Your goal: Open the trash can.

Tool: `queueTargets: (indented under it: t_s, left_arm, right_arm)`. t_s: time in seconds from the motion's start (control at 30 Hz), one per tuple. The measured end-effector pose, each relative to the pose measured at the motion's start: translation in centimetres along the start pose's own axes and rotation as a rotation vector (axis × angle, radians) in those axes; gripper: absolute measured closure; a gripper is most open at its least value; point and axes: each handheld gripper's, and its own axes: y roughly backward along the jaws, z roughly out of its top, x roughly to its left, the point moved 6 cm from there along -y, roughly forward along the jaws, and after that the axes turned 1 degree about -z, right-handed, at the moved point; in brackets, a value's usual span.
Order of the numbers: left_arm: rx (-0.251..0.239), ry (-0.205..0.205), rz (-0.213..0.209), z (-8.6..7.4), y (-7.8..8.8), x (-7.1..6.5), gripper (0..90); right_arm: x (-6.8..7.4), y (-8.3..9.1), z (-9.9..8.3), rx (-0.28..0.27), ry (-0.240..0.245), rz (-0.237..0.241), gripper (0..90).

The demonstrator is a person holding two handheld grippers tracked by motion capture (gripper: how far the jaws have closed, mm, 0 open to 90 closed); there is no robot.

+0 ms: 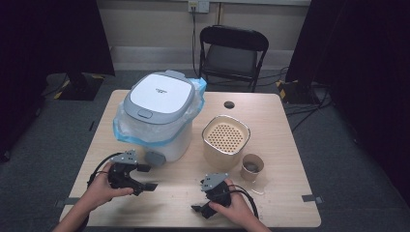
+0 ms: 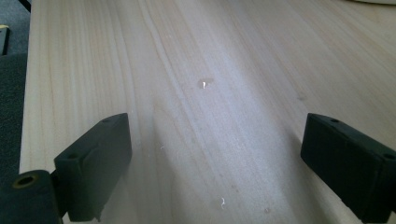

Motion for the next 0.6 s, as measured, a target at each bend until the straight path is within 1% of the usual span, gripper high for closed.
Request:
queueTargets:
  t_s: [0.03,0.07,0.1,0.17,0.2,0.27,0.3,0.4,0.47,0.5,0.6]
  left_arm:
    - [0.0,0.025,0.004,0.2,0.4,0.0,20.1]
    - [0.0,0.025,0.004,0.2,0.4,0.0,21.9]
    - [0.01,0.02,0.011,0.2,0.9,0.0,23.8]
    - [0.009,0.035,0.012,0.5,1.2,0.0,24.1]
    - [0.009,0.035,0.012,0.5,1.2,0.0,24.5]
    - [0.004,0.037,0.023,0.9,1.8,-0.1,27.3]
    - [0.003,0.045,0.02,1.1,1.9,-0.1,27.9]
    - [-0.003,0.05,0.025,1.3,2.3,-0.1,30.5]
    - [-0.009,0.054,0.035,1.6,2.8,0.1,31.8]
    - [-0.009,0.049,0.041,1.6,3.0,0.2,32.6]
    - [-0.021,0.064,0.059,1.7,3.4,0.4,34.8]
  right_arm:
    - [0.0,0.0,0.0,0.0,0.002,0.0,8.2]
    - [0.0,0.0,0.0,0.0,0.002,0.0,8.2]
    - [0.0,0.0,0.0,0.0,0.002,0.0,8.2]
    - [0.0,0.0,0.0,0.0,0.002,0.0,8.2]
    - [0.0,0.0,0.0,0.0,0.002,0.0,8.2]
    - [0.0,0.0,0.0,0.001,0.001,0.0,8.2]
    - [0.0,0.0,0.0,0.0,0.003,0.0,8.1]
    - [0.0,0.0,0.0,0.0,0.003,0.0,8.2]
    - [0.0,0.0,0.0,0.0,0.002,0.001,8.1]
    - [0.0,0.0,0.0,0.0,0.003,0.002,8.2]
    - [0.0,0.0,0.0,0.0,0.002,0.002,8.2]
